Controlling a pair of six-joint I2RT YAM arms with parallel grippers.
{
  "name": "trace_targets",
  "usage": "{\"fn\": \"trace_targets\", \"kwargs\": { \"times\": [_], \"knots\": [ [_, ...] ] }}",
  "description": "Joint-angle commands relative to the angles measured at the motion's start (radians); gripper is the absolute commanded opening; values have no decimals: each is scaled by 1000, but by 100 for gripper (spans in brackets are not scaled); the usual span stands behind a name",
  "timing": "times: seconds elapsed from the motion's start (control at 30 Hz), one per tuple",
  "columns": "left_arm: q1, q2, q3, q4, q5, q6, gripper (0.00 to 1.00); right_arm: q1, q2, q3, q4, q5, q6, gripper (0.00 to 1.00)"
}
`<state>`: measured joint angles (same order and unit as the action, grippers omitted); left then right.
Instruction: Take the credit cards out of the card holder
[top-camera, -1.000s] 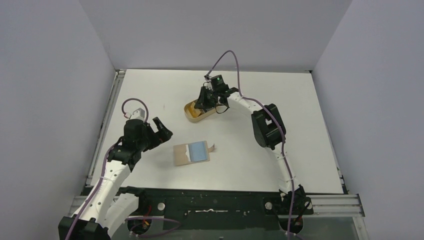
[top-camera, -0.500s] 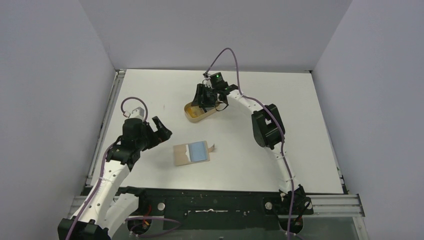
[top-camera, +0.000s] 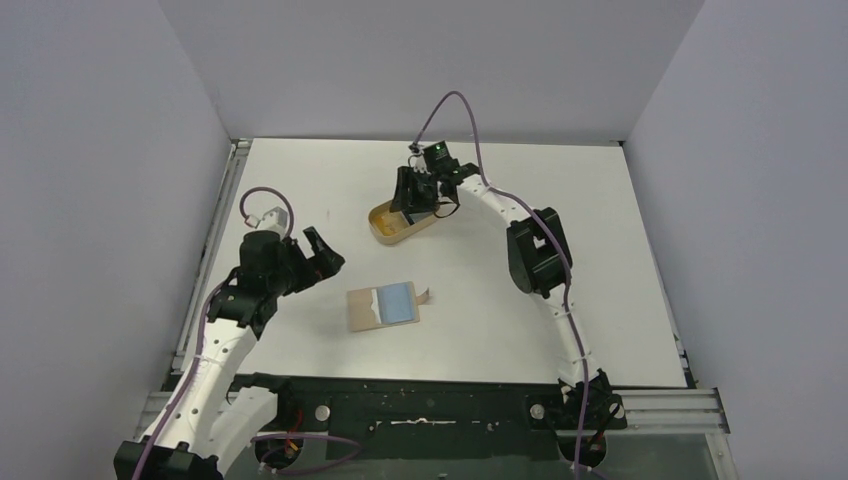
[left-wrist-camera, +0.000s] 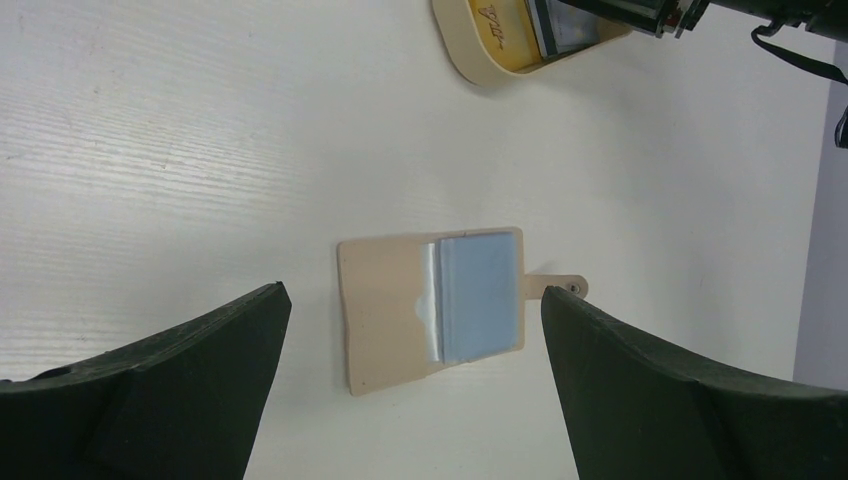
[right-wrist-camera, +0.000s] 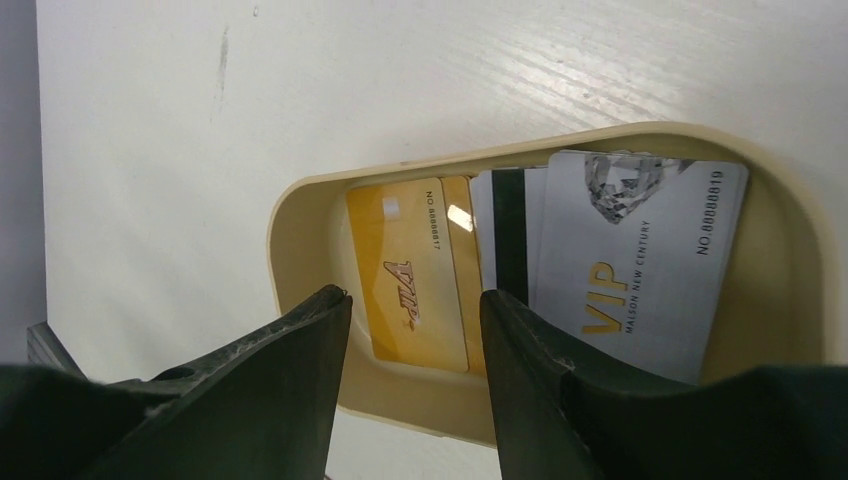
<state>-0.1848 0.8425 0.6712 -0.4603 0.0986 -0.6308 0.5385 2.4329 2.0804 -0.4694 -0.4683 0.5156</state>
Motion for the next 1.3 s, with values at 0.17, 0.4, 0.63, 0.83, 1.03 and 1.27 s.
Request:
{"fn": "trace_targets", "kwargs": {
  "times": [0.17, 0.4, 0.63, 0.83, 1.03, 1.27],
  "knots": [
    [50, 52, 123, 34, 91, 88, 97, -52, -157, 45, -29, 46, -58, 51],
    [154, 110, 167, 111, 275, 96, 97, -79, -327, -58, -33, 93, -107, 56],
    [179, 143, 239, 45, 284, 196, 97, -103, -559, -304, 10, 103, -136, 70],
    [180, 146, 175, -19, 254, 203, 97, -46, -712, -551, 36, 138, -137, 70],
    [128, 97, 30, -33, 173, 105, 97, 130, -752, -811, 128, 184, -63, 69],
    [-26, 72, -106, -34, 13, -57, 97, 221, -755, -980, 253, 185, 41, 64]
  ]
}}
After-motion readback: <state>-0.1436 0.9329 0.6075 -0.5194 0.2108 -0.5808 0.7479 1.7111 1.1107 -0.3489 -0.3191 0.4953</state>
